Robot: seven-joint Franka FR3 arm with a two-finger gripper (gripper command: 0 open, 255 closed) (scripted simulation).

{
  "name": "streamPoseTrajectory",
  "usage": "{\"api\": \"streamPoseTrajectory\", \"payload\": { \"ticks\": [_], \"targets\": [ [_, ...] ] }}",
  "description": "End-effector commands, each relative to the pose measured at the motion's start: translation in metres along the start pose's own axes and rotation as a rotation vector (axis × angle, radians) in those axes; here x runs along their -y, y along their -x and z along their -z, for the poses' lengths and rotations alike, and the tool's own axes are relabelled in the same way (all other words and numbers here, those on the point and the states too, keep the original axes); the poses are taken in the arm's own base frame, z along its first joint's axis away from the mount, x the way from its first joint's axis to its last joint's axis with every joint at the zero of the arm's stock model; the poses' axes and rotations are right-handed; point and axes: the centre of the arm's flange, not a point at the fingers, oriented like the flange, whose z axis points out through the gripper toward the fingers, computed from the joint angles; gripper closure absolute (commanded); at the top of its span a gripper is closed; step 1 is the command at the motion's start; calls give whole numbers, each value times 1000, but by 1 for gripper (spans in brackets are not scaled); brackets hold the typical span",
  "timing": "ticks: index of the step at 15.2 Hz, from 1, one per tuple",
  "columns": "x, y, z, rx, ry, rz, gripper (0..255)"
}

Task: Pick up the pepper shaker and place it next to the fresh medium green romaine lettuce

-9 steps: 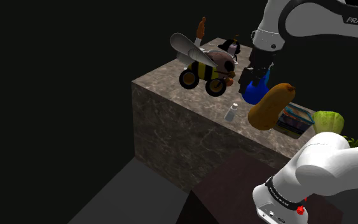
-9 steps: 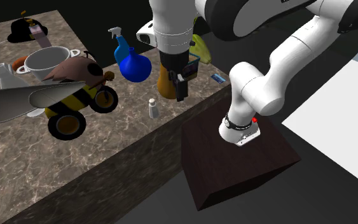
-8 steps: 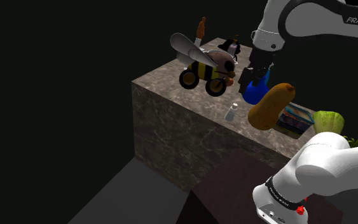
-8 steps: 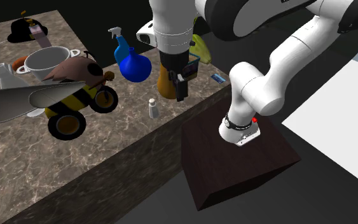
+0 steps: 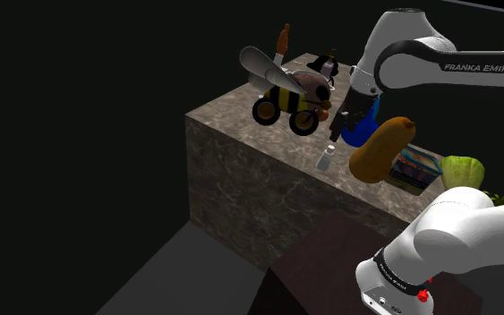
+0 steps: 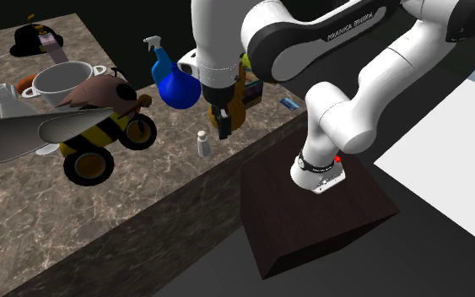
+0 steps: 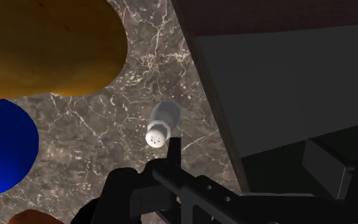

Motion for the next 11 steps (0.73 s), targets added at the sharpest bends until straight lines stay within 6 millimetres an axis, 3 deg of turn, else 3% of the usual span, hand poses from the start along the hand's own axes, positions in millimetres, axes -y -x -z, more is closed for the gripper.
{"api": "streamPoseTrajectory", "payload": {
  "ticks": [1,9,11],
  "targets": [
    [-16,-7,-20,-25,2,-7,0],
    [-74,-31,-100,-110,9,-38,0],
    [-75,-32,-107,-112,9,-39,0]
  ]
}}
